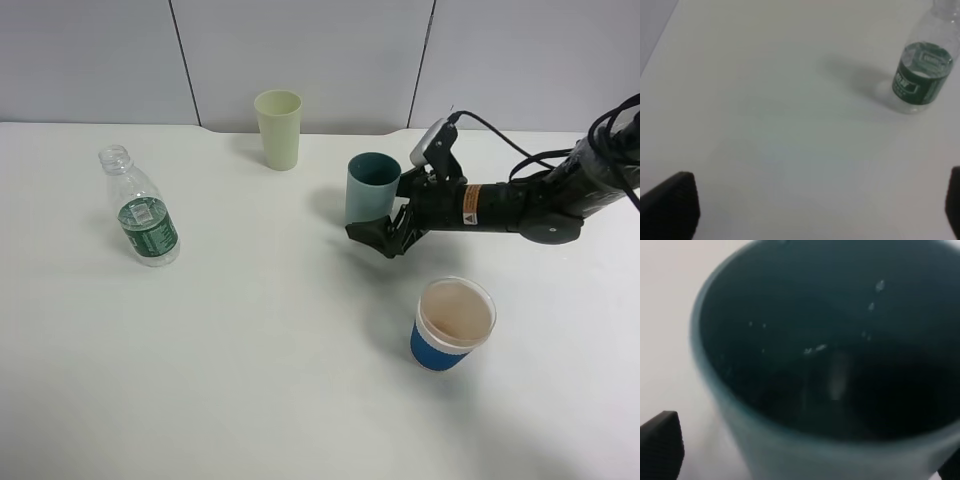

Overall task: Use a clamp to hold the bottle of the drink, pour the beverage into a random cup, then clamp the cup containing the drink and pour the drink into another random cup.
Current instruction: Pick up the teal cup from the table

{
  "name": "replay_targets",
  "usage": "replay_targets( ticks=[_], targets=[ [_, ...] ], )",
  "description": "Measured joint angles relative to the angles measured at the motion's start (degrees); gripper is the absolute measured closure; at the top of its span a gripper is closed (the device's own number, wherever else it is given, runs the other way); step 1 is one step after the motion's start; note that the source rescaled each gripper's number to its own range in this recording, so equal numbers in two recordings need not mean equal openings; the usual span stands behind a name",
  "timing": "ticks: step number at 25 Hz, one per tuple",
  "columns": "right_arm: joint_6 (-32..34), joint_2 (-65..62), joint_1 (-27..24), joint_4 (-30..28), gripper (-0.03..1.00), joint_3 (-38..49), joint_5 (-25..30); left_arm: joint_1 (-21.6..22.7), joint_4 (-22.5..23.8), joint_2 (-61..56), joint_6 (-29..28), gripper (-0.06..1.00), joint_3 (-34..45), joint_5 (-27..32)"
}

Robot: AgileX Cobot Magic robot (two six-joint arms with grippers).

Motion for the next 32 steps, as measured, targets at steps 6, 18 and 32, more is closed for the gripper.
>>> replay_targets(
  ticks=[6,18,32],
  targets=[
    [0.0,0.0,0.0,-0.7,-0.03,-2.3,-1.5,0.0,0.0,0.0,0.0,-0.06,0.0,0.0],
    [-0.1,0.0,0.0,-4.1,-0.03,-2.3,-2.0,0.0,0.0,0.0,0.0,-0.06,0.0,0.0],
    [-3.0,0.0,0.0,-4.4,-0.03,-2.4,-2.4,0.0,0.0,0.0,0.0,-0.06,0.0,0.0]
  ],
)
